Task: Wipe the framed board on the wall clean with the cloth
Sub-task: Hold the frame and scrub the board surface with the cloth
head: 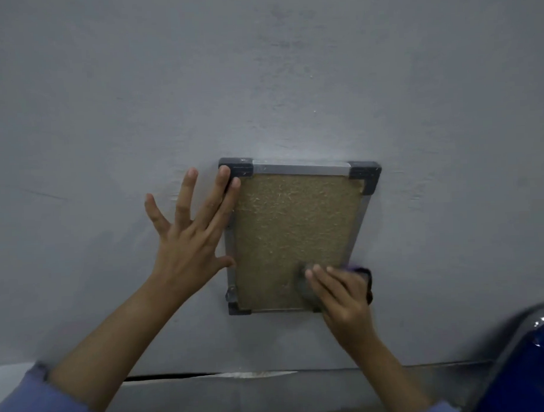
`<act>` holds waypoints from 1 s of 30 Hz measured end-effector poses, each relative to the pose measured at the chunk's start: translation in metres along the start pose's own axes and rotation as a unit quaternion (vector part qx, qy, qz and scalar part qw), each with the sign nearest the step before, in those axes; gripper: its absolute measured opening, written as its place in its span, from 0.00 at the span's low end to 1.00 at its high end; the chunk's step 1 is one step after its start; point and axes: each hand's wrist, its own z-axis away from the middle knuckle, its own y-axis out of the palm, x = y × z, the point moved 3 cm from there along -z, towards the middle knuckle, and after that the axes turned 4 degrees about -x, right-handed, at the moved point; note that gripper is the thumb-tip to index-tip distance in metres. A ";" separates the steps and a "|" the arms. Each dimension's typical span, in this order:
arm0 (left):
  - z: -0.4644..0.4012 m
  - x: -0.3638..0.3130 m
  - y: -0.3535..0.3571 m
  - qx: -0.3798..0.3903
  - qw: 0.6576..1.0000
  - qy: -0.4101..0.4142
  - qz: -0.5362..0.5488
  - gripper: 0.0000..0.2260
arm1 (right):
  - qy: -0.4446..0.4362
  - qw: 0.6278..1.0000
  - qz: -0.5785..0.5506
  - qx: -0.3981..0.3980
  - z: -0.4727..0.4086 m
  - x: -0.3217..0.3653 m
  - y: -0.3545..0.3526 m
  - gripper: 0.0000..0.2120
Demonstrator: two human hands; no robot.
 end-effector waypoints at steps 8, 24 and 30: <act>0.001 0.001 -0.003 0.001 0.999 0.010 0.032 0.66 | 0.047 0.997 -0.023 0.063 0.024 0.015 -0.019 0.13; 0.004 0.002 -0.004 0.012 0.999 0.003 0.039 0.64 | 0.103 0.991 0.022 0.079 0.056 0.019 0.003 0.19; 0.014 0.004 -0.005 0.010 0.998 0.012 0.055 0.60 | 0.156 0.985 -0.046 0.061 0.044 0.019 -0.022 0.14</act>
